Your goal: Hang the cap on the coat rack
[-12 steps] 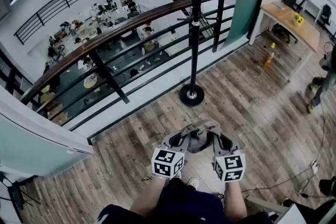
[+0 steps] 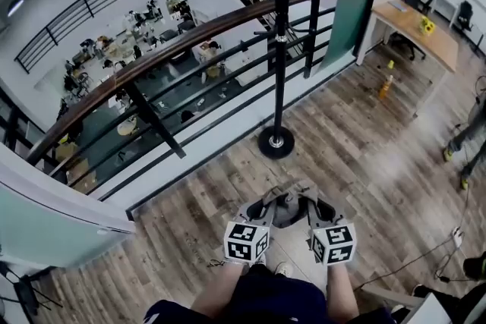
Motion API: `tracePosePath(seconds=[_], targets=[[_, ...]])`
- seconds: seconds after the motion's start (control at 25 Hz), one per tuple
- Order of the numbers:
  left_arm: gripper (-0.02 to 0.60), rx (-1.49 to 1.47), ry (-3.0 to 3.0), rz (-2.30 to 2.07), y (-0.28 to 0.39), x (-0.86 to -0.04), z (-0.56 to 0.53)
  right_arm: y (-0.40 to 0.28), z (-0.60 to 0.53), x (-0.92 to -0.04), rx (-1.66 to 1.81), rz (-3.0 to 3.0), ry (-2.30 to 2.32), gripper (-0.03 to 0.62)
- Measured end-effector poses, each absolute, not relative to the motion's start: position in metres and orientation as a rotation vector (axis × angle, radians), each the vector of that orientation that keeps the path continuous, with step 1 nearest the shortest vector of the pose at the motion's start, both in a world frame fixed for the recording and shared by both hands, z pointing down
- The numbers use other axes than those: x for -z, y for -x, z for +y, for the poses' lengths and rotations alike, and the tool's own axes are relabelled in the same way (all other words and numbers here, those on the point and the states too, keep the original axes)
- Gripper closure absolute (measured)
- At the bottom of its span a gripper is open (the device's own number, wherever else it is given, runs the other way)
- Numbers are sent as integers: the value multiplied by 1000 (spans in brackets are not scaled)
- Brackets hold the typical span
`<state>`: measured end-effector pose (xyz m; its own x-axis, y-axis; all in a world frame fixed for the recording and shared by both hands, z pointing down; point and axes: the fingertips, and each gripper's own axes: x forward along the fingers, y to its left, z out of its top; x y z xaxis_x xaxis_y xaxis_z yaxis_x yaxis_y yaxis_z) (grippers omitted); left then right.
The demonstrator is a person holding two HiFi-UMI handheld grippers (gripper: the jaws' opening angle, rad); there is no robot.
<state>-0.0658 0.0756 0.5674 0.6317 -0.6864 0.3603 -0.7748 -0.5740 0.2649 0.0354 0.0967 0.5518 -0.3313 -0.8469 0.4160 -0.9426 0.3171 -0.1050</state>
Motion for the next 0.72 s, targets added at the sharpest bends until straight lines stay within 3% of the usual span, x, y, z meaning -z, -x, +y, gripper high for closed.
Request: tracePosePath(seconds=[0.72], targets=[[532, -381, -2514, -1149, 70, -576, 18, -23, 32, -558, -420, -2259, -1650, 562]])
